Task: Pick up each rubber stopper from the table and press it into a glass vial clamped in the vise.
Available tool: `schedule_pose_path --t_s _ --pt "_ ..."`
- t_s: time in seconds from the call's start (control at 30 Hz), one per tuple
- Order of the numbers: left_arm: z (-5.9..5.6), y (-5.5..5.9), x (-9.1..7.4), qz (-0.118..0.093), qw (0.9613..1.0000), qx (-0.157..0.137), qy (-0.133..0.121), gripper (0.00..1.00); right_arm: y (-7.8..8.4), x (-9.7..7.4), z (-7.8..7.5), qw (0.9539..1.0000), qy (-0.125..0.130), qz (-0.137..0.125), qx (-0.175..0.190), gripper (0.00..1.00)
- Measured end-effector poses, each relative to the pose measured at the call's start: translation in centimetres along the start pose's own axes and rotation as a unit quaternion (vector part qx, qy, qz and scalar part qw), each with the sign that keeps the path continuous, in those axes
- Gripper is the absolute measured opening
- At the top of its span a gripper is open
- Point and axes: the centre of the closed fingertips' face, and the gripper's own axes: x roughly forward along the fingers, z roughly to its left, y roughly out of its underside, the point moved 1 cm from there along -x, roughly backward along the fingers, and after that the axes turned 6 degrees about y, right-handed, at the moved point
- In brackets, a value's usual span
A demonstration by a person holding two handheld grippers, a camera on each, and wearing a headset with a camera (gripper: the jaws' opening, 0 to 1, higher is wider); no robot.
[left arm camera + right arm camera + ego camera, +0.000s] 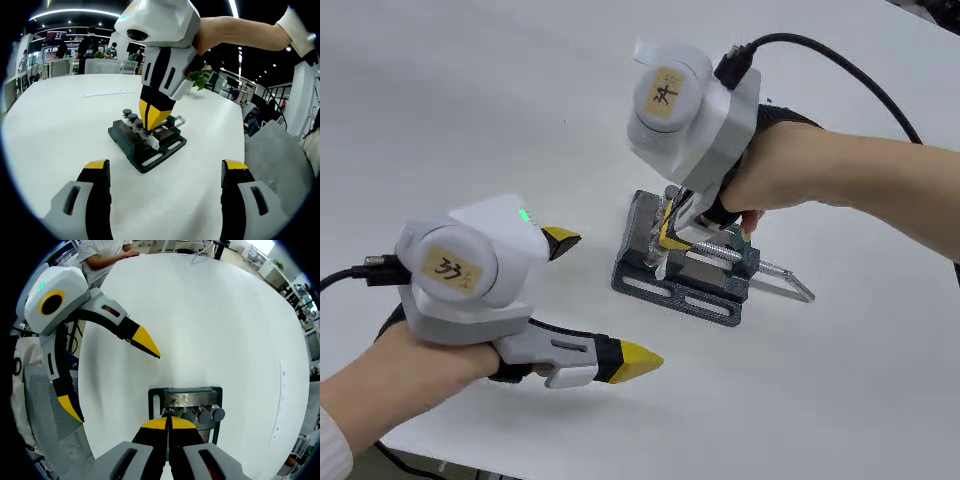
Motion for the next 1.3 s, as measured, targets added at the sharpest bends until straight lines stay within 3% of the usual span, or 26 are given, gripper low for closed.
schedule_pose_path --t_s 0.03,0.07,0.17,0.23,0.43,0.73,1.0,1.3 --pt "0.0 -0.1 0.0 0.0 1.0 0.001 -0.001 0.91 -0.1 0.2 -0.3 0.9999 -0.002 -0.005 -0.015 0.0" --pt "-0.1 -0.3 0.0 0.003 1.0 0.004 0.001 0.91 -0.1 0.2 -0.5 1.0 -0.006 -0.006 0.0 0.0" --pt "0.0 -0.6 -0.1 0.008 0.9999 0.012 0.0 0.91 0.0 0.2 -0.3 0.9998 -0.012 -0.012 -0.005 0.0" --pt "0.1 -1.5 -0.4 0.005 0.9999 0.015 -0.005 0.91 0.0 0.1 -0.3 0.9997 -0.017 -0.018 -0.009 0.0" --pt "0.4 -2.0 -0.7 0.01 0.9996 0.02 -0.015 0.91 0.0 -0.1 0.0 0.9994 -0.016 -0.014 -0.026 0.0" --pt "-0.1 -1.7 -0.8 0.016 0.9995 0.017 -0.023 0.91 -0.1 -0.3 -0.3 0.9982 -0.014 -0.025 -0.052 0.0" --pt "0.3 -1.7 -1.3 0.018 0.9993 0.018 -0.029 0.91 -0.1 -0.2 -0.5 0.9983 -0.025 -0.035 -0.041 0.0" --pt "0.4 -1.4 -1.4 0.024 0.9992 0.019 -0.027 0.9 -0.2 -0.2 -0.4 0.997 -0.022 -0.051 -0.053 0.0"
